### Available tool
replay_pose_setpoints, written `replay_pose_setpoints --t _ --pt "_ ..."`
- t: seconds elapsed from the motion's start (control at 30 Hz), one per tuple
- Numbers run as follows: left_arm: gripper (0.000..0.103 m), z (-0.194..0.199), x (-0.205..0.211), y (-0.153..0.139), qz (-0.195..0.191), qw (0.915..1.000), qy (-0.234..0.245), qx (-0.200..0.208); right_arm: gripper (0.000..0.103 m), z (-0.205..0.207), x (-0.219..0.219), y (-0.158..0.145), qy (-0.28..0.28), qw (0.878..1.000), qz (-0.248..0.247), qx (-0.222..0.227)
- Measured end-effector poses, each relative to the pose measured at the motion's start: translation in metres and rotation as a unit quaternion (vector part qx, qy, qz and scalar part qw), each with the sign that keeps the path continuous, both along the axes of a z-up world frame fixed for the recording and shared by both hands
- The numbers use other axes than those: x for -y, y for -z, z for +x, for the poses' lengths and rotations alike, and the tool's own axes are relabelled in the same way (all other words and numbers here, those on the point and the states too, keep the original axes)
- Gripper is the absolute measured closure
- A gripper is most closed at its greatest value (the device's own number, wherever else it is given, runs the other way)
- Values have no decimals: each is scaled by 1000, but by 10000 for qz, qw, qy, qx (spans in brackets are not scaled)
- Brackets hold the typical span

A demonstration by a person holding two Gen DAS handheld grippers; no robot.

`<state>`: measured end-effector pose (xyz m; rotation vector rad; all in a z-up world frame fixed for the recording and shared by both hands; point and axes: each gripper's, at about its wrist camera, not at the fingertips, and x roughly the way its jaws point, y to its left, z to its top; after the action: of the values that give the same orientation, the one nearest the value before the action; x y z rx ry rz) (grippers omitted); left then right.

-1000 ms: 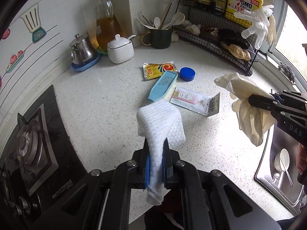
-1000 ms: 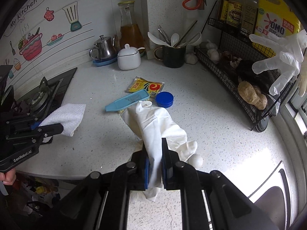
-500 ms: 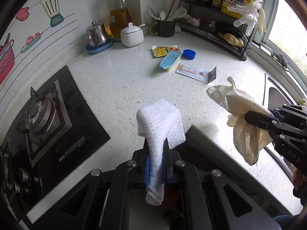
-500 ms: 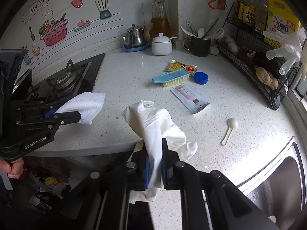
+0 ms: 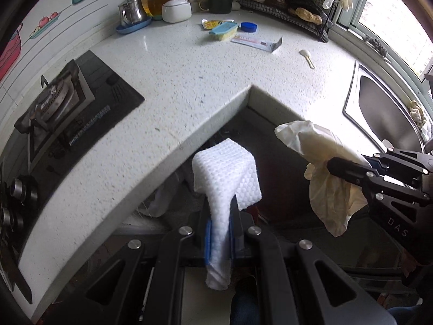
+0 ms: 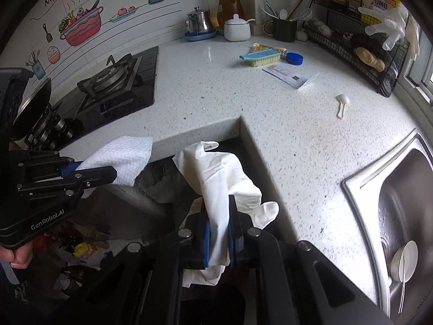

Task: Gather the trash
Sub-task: 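Carry the cloth and gloves down toward the red bin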

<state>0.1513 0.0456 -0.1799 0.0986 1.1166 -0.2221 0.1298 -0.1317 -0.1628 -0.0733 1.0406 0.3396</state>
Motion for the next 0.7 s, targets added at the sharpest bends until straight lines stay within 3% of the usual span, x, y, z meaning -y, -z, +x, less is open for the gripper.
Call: replay_pose_setpoints --t 0.27,0.53,0.7 --pt "94 -20 11 81 -53 9987 -48 -507 94 -22 12 55 169 9998 58 -115" --pt "94 -14 20 186 -10 9970 -3 -771 94 -23 14 152 94 9979 -200 -615" --pt "94 2 25 247 25 9965 37 -834 94 -14 19 211 116 9968 -364 -696"
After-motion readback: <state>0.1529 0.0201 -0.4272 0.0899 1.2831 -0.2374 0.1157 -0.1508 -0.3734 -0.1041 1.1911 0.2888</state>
